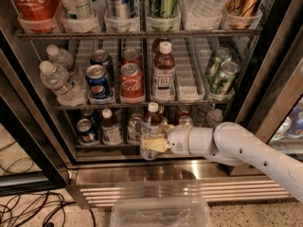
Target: Pick blue plastic bottle from bottom shelf of fridge
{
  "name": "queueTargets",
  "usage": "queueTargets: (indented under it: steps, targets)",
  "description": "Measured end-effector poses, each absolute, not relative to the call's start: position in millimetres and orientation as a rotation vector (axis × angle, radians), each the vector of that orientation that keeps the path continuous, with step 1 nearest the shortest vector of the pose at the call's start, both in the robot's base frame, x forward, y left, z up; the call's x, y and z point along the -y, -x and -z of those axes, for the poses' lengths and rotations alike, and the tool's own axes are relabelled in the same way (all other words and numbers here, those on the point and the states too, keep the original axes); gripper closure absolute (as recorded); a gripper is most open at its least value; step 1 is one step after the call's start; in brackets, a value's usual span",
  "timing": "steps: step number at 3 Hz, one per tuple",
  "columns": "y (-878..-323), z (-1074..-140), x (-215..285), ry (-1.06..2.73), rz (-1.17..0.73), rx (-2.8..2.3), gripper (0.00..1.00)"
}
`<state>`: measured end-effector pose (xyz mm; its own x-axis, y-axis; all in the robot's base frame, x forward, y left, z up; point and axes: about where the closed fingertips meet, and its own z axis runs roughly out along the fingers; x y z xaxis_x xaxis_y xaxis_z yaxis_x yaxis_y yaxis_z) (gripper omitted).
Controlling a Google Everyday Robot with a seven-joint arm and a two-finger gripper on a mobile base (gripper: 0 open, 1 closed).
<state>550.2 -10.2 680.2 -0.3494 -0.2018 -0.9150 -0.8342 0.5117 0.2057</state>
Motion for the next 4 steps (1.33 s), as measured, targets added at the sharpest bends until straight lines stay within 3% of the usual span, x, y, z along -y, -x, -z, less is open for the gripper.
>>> queueTargets:
  steps: [2, 4]
  targets:
    - [-530, -678, 1, 0.929, -0.933, -1.838, 1.0]
    - [-479, -684, -49, 1.08, -0.812, -1.849, 1.0]
